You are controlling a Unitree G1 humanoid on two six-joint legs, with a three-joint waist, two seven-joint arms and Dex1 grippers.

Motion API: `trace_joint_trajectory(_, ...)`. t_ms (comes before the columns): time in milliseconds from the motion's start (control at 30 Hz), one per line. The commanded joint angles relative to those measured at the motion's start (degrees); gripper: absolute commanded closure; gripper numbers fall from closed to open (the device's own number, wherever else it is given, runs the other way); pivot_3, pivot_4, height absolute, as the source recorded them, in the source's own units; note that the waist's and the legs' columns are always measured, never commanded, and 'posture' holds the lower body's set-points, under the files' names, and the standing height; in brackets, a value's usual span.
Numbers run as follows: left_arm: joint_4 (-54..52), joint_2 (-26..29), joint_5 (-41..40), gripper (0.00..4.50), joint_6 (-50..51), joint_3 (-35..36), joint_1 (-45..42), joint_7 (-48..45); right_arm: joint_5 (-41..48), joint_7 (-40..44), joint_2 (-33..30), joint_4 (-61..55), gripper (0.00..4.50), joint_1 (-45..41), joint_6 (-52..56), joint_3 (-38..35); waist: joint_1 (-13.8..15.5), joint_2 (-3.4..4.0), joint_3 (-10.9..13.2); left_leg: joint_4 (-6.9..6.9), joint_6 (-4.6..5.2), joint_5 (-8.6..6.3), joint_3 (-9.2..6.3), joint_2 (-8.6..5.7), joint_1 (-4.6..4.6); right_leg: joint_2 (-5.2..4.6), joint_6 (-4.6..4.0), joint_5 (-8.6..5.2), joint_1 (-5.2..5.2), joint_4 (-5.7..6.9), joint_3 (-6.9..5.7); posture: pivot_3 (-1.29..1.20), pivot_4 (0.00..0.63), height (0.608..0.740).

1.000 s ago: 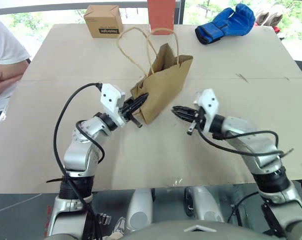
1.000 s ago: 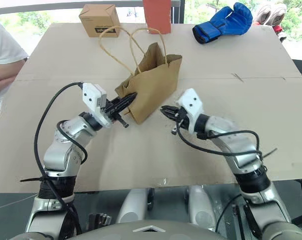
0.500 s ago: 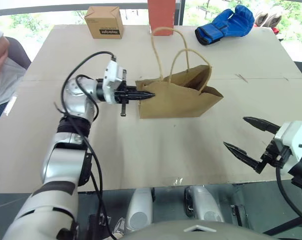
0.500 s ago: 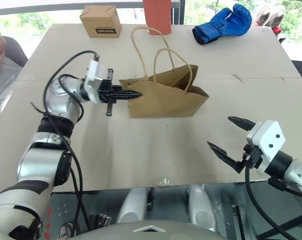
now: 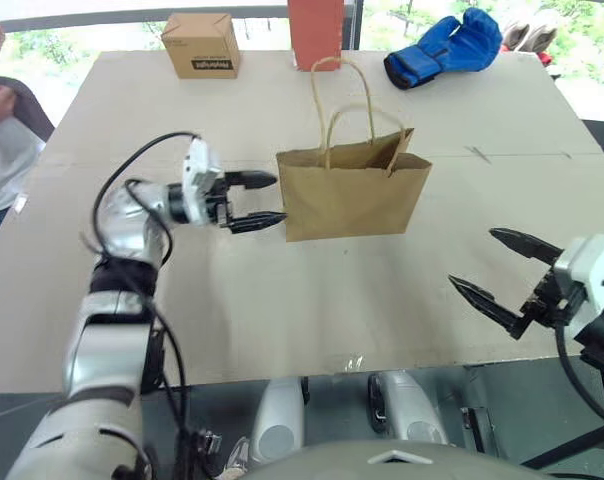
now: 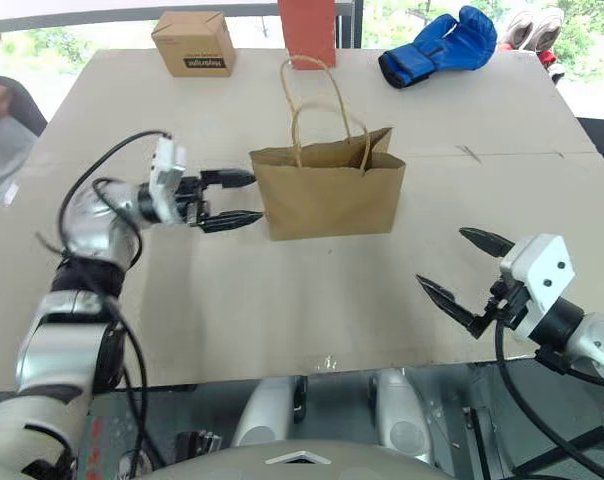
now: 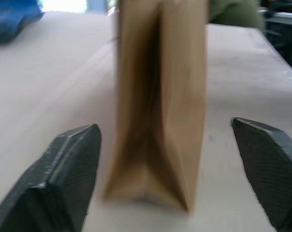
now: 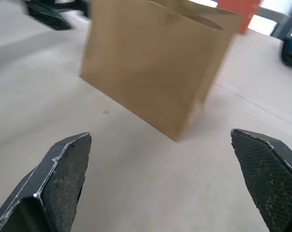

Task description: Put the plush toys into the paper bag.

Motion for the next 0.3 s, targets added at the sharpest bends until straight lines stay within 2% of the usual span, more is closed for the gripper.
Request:
trace_joint_trajectory(33,-16.1,2.9,-5.1,0.04,10.6,6.0,8.7,7.4,1.1,3.4,-1.4,1.6,0.0,1.7,-2.5,-4.9,0.3,0.02,0.0,-0.04,0.0,0.0,0.01,0.0,0.04,-0.04,0.0,-0.01,0.03,0.01,0.01,0.0,0.15,0.74)
trace_joint_trajectory(200,-33.6,2.7,-11.2,0.04,20.6,14.0,23.9,17.1,-0.4,6.9,-3.3,8.0,0.0,2.0,-4.9,-6.6,0.8,0.02,0.0,0.04,-0.02,0.0,0.11,-0.02,0.05,-0.23,-0.01,-0.01,0.06,-0.02,-0.04,0.0,0.15,0.74)
trace_joint_trajectory(300,-42.5,1.6,-14.6,0.04,24.2,17.3,33.7,20.4,-2.1,7.3,-4.4,11.0,0.0,0.2,-5.2,-4.3,0.7,0.02,0.0,0.07,-0.08,-0.04,0.21,-0.03,0.09,-0.4,0.0,-0.01,0.03,-0.11,-0.08,0.0,0.15,0.74)
